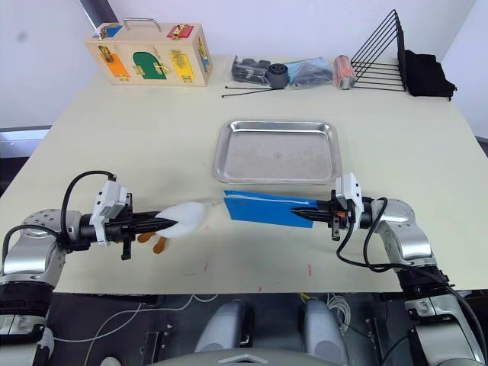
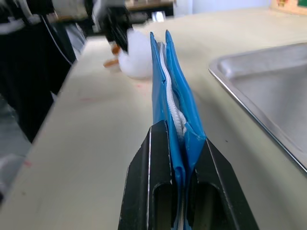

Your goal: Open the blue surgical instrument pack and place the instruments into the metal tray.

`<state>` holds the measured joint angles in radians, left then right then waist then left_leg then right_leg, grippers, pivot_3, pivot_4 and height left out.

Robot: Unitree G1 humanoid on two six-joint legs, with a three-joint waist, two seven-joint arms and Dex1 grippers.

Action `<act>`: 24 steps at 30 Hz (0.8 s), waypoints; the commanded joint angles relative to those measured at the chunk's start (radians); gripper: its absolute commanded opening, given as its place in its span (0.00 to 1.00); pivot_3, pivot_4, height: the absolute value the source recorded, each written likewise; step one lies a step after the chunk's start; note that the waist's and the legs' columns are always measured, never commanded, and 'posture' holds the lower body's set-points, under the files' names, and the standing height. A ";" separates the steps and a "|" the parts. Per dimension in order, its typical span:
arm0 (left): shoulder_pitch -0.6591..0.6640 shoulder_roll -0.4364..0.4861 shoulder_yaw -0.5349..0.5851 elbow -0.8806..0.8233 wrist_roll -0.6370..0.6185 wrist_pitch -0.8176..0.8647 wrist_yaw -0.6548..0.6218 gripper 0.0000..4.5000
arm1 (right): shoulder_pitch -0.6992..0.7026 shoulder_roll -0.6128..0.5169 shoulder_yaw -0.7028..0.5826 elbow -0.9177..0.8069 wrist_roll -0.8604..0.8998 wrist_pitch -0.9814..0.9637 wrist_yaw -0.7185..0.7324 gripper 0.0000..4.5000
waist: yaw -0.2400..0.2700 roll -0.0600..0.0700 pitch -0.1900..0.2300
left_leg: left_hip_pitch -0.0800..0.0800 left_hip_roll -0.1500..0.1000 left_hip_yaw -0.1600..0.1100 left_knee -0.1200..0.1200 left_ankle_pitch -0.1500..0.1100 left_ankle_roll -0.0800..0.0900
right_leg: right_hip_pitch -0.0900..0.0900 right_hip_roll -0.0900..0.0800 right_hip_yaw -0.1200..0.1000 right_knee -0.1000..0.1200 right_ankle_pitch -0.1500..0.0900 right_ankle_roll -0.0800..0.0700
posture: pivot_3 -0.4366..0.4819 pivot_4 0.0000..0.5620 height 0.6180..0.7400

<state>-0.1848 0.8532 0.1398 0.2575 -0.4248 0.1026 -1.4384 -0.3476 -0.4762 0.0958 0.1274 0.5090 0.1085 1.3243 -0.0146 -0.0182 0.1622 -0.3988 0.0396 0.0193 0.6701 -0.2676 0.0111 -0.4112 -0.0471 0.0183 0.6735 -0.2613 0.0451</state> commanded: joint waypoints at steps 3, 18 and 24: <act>0.013 0.007 0.004 -0.005 0.007 0.007 0.011 0.01 | -0.006 0.031 -0.088 -0.094 0.135 0.076 -0.026 0.00 | 0.001 0.000 0.000 | 0.000 0.000 0.000 0.000 0.000 0.000 | 0.000 0.000 0.000 0.000 0.000 0.000 | 0.48 0.27 1.00; -0.024 0.047 0.016 0.027 0.020 0.000 -0.011 0.01 | -0.007 0.052 -0.058 -0.083 0.018 -0.015 -0.042 0.00 | 0.000 0.000 0.000 | 0.000 0.000 0.000 0.000 0.000 0.000 | 0.000 0.000 0.000 0.000 0.000 0.000 | 0.48 0.27 1.00; -0.041 0.085 0.003 0.031 0.012 0.059 -0.059 0.17 | -0.015 0.046 -0.028 -0.022 -0.047 -0.098 0.004 0.00 | -0.002 0.000 0.000 | 0.000 0.000 0.000 0.000 0.000 0.000 | 0.000 0.000 0.000 0.000 0.000 0.000 | 0.48 0.27 1.00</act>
<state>-0.2212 0.9094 0.1369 0.2885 -0.4152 0.1526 -1.4821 -0.3471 -0.4264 0.0770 0.1107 0.4636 0.0519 1.3117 -0.0169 -0.0182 0.1623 -0.3989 0.0396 0.0194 0.6699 -0.2676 0.0111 -0.4114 -0.0468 0.0181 0.6735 -0.2613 0.0452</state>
